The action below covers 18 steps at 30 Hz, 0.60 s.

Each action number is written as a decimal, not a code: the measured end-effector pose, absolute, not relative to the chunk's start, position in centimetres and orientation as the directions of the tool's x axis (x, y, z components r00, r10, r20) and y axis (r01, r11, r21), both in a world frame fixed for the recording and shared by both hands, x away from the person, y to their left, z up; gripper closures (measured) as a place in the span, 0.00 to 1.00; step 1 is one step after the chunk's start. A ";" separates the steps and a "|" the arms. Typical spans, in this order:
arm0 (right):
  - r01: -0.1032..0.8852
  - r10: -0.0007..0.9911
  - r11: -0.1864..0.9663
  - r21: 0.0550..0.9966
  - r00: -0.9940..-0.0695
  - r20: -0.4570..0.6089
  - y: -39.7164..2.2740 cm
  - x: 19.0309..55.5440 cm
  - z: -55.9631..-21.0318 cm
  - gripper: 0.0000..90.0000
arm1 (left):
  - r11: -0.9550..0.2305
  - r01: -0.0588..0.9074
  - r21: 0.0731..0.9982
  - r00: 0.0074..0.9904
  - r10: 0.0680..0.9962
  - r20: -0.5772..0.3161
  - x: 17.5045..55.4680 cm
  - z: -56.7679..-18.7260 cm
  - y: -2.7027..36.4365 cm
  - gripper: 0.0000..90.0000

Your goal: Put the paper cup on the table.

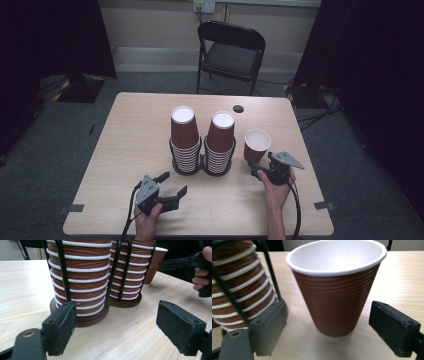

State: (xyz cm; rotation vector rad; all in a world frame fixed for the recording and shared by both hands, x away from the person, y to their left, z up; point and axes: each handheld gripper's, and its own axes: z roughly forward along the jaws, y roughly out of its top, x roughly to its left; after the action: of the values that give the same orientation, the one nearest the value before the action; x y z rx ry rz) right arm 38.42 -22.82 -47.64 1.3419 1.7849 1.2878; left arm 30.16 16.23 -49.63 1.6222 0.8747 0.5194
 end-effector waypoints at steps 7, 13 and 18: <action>0.354 0.927 0.024 0.935 -0.357 0.112 -22.3 35.8 -47.6 0.16 | -0.052 0.277 0.960 0.591 0.797 -0.127 30.3 -49.6 16.3 0.19; 0.298 0.914 -0.002 0.954 -0.388 0.123 -21.6 33.6 -47.7 0.16 | -0.089 0.259 0.962 0.577 0.812 -0.080 30.2 -49.6 15.9 0.21; 0.237 0.889 -0.007 0.971 -0.444 0.115 -20.1 31.6 -48.2 0.16 | -0.100 0.248 0.963 0.565 0.823 -0.061 30.0 -49.6 15.7 0.25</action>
State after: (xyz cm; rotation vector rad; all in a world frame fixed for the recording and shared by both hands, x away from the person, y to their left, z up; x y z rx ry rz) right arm 31.64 -20.13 -48.19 1.1697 1.7086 1.4859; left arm 29.98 15.70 -49.55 1.6433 0.9140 0.6196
